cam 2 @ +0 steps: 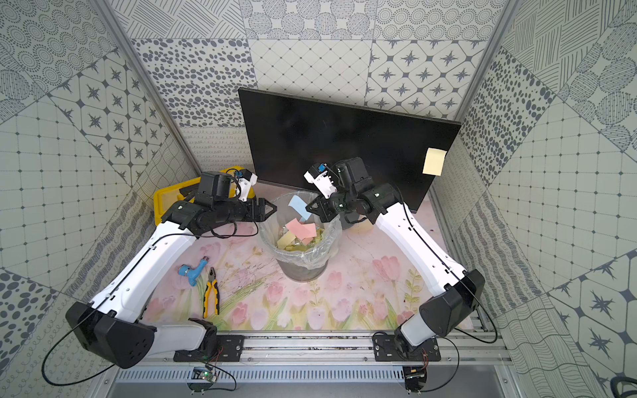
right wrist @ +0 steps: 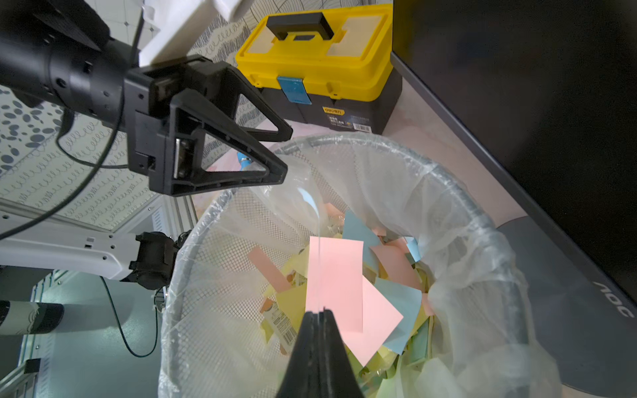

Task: Remove the sticky note from the monitor
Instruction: Place the sticky note in the trash bin.

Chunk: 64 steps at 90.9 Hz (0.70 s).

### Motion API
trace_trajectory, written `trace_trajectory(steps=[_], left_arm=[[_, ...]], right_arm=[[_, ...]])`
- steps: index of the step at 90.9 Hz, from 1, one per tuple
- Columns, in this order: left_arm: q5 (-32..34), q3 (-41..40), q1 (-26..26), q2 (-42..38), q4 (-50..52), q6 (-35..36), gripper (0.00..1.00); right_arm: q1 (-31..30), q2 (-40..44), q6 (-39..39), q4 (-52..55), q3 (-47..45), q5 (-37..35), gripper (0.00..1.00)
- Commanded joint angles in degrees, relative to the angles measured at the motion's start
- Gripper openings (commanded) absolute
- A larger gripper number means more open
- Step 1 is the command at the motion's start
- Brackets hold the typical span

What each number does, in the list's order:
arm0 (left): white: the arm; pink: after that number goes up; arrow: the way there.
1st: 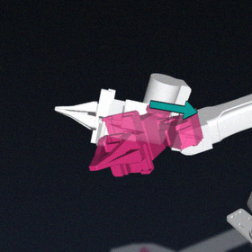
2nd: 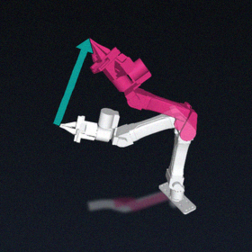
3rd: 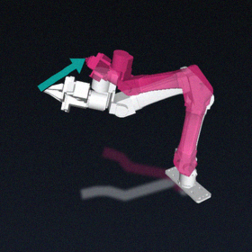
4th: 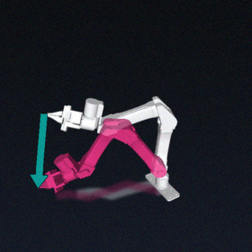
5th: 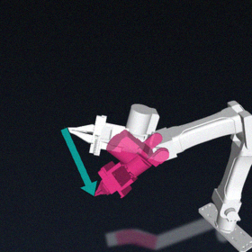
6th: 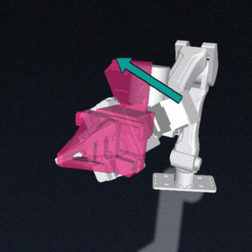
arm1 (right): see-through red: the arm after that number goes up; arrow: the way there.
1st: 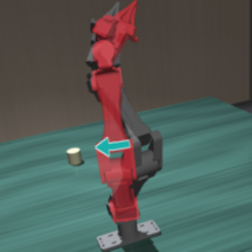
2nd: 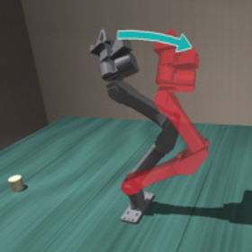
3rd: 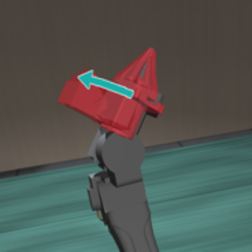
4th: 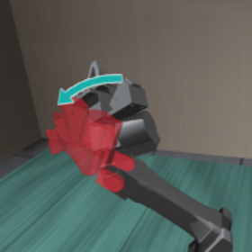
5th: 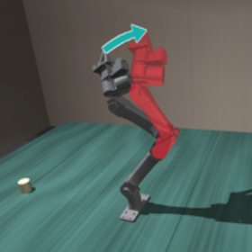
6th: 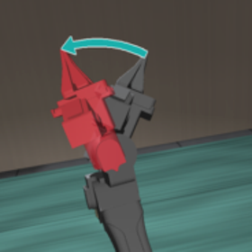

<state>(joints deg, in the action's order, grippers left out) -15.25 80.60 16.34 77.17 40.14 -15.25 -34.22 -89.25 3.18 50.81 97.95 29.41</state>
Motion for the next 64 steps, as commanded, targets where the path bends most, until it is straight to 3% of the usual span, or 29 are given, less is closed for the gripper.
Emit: trace_trajectory(steps=[1, 25, 64], left_arm=[[-3.3, 0.0, -0.5, 1.1, 3.3, 0.4, 0.73], [-5.0, 2.1, -0.5, 3.3, 4.0, 0.8, 0.43], [-5.7, 4.0, -0.4, 4.2, 2.8, 0.6, 0.40]], right_arm=[[-1.8, -2.2, 5.2, 5.3, 2.5, -3.0, 0.00], [-3.6, -4.7, 7.5, 7.3, 4.1, -5.7, 0.00], [-5.1, -7.4, 10.8, 11.2, 7.9, -12.2, 0.24]])
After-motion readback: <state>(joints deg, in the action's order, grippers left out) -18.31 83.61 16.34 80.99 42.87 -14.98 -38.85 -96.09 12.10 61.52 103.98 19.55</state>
